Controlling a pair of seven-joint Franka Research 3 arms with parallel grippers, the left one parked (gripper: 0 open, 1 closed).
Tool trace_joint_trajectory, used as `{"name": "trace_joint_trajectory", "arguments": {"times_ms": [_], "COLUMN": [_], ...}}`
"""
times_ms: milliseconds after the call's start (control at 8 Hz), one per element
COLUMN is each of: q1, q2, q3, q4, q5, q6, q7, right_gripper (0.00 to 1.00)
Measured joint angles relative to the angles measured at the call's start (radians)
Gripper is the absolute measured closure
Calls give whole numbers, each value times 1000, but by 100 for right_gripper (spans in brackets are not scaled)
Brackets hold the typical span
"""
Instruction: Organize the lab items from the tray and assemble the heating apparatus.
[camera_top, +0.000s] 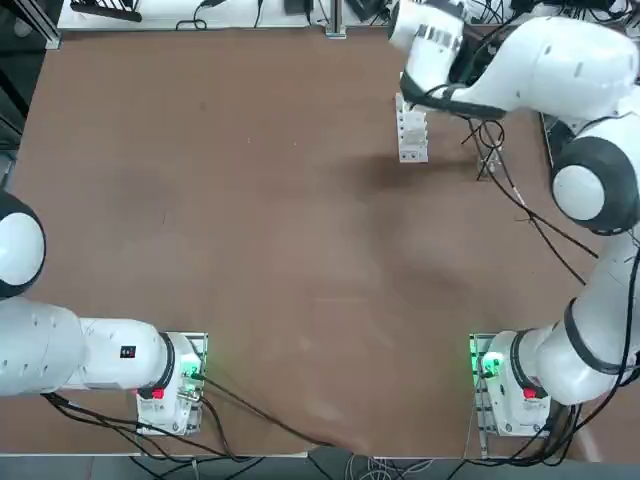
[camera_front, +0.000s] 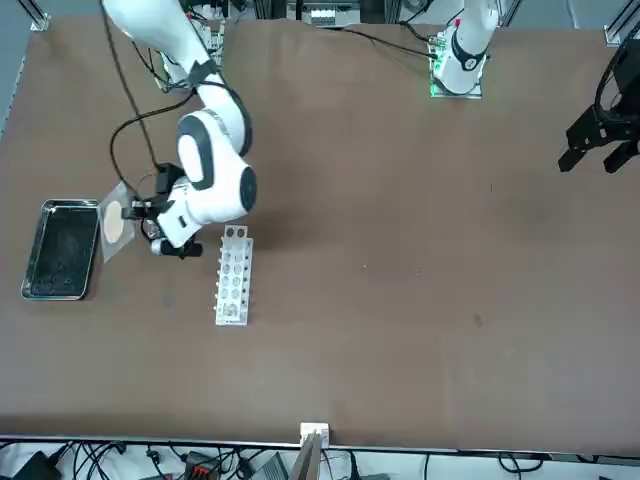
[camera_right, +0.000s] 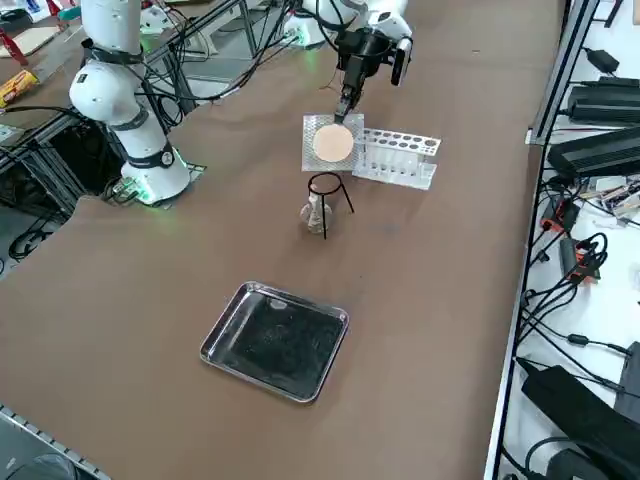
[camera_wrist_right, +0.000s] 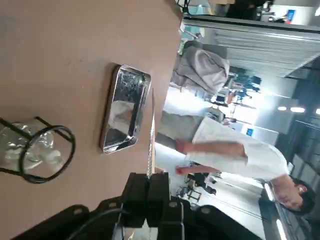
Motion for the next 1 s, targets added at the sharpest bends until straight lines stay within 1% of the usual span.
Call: {"name": "trace_joint_trajectory", "arguments": {"times_ms": [250, 500, 750, 1000], "q1": [51, 83, 96, 100], "q2": [60, 112, 183, 239], "q3": [-1, -4, -5, -7], "q4": [0, 0, 0, 1], "q5": [-22, -64, -101, -108], "q6": [-11, -52, -73, -76], "q7": [102, 157, 235, 294], "right_gripper": [97, 97, 97, 97]}}
